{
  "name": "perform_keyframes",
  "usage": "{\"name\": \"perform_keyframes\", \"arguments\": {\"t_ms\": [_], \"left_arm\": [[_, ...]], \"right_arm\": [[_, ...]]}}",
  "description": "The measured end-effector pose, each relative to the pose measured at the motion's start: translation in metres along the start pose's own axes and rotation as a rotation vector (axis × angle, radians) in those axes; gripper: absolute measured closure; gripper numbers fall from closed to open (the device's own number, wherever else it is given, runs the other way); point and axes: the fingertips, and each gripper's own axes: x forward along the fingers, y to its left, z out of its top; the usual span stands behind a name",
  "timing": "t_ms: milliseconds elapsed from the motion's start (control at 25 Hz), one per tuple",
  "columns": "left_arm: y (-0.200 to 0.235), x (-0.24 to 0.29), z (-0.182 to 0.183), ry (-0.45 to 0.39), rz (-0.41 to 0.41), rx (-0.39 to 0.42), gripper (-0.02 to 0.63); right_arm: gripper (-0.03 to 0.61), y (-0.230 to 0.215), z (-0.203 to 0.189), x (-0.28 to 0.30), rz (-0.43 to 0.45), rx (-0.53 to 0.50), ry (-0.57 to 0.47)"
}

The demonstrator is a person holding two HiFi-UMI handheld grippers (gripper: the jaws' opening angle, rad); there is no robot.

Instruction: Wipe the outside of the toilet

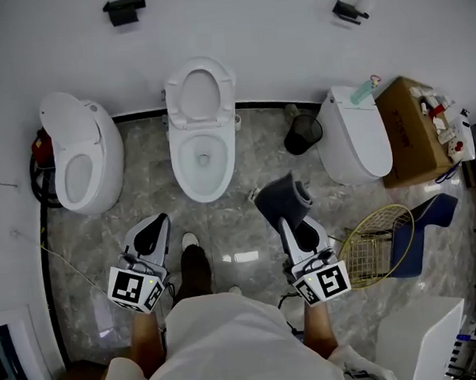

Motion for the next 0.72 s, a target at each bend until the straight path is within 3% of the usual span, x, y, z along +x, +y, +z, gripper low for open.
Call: {"name": "perform_keyframes", "arguments": {"t_ms": [160, 400, 720], "left_arm": [[0.066, 0.029, 0.005, 0.003, -0.010, -0.022, 0.617], [0.142, 0.065, 0.023, 0.001, -0.059, 0.007, 0.617], [0.181, 0.102, 0.044, -0.002, -0.096, 0.042, 0.617]], "right_arm": [[0.514, 0.000, 0.012, 0.073, -0.011, -0.007, 0.030], [0.512, 0.007, 0.028, 0.160, -0.036, -0.012, 0.033], [0.512, -0.011, 0.033, 0.201, -0.087, -0.008, 0.026]]}}
